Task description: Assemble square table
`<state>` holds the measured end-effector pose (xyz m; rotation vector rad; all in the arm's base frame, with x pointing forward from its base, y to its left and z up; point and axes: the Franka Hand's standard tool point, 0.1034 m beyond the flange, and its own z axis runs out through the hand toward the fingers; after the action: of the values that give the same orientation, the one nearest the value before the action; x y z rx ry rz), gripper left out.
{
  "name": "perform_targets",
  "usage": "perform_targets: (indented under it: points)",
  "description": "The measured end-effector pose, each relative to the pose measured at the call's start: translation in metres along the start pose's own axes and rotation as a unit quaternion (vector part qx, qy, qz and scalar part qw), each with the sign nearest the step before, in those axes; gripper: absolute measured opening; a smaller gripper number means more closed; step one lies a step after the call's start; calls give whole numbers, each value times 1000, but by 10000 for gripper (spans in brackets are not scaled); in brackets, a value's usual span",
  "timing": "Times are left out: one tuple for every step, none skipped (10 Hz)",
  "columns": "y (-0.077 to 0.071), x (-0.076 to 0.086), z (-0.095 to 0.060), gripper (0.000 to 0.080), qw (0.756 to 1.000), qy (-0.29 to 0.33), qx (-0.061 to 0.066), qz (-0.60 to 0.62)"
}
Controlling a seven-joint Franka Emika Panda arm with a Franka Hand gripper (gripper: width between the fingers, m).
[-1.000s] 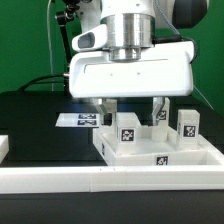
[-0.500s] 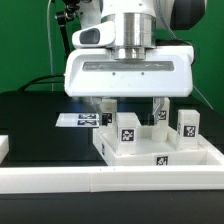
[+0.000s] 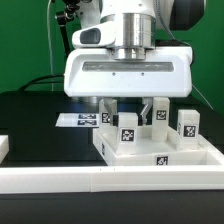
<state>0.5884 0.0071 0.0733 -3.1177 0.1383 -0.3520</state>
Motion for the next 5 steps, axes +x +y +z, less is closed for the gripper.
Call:
perform_targets:
  points:
    - [0, 0, 0, 288, 1000, 0, 0, 1]
    - [0, 0, 0, 288, 1000, 0, 0, 24]
    - [1, 0, 0, 288, 998, 0, 0, 69]
    - [1, 0, 0, 288, 995, 0, 0, 97]
    - [2, 0, 0, 288, 989, 1, 1, 145]
